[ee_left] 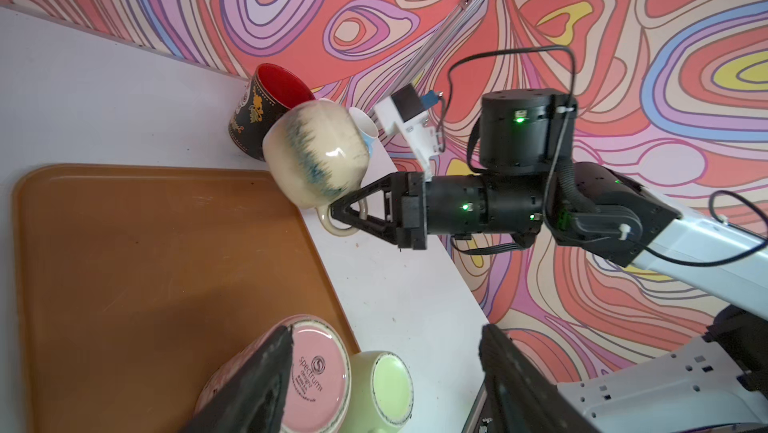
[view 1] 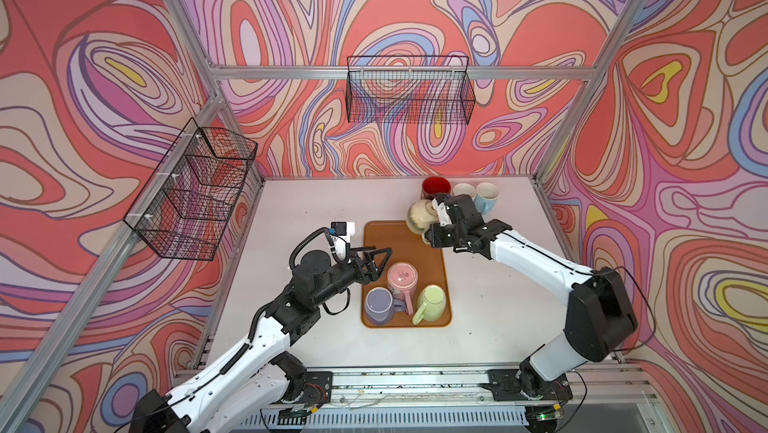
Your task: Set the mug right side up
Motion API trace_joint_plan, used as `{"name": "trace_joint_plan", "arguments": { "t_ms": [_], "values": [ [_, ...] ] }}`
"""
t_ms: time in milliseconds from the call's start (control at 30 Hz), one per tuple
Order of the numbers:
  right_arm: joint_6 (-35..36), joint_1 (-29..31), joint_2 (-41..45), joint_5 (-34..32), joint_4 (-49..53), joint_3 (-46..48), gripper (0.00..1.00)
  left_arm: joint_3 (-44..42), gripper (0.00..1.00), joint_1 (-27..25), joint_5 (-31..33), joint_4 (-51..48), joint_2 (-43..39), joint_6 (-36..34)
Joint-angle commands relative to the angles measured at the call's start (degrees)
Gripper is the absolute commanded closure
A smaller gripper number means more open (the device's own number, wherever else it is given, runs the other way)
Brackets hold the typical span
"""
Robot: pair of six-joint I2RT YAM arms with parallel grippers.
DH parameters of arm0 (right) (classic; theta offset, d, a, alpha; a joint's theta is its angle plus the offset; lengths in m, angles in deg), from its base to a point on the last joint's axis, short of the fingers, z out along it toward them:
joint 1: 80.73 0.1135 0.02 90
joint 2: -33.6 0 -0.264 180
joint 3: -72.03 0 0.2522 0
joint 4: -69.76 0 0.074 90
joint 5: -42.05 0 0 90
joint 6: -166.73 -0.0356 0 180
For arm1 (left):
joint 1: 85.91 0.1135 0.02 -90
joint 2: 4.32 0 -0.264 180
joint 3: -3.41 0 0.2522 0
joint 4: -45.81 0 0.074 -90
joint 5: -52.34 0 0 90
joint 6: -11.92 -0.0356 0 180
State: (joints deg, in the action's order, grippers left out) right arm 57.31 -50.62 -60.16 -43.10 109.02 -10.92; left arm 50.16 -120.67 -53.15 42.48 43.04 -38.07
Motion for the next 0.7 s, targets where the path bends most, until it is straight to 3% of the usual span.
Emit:
{"name": "trace_joint_plan", "arguments": {
  "t_ms": [0, 200, 667],
  "values": [
    [3.6, 2.0, -2.7, -10.7, 0.5, -4.7, 1.00, 2.7, 0.26, 0.2, 2.8, -12.2, -2.9, -4.1],
    [5.0, 3.8, -10.6, -16.5, 2.6, -8.1, 1.00, 4.0, 0.25, 0.2, 4.7, -18.8, -6.1, -6.5],
    [4.5, 3.9, -18.8, -15.3, 4.0, -11.4, 1.00, 5.9, 0.25, 0.2, 4.6, -20.7, -3.8, -8.6]
  ]
}}
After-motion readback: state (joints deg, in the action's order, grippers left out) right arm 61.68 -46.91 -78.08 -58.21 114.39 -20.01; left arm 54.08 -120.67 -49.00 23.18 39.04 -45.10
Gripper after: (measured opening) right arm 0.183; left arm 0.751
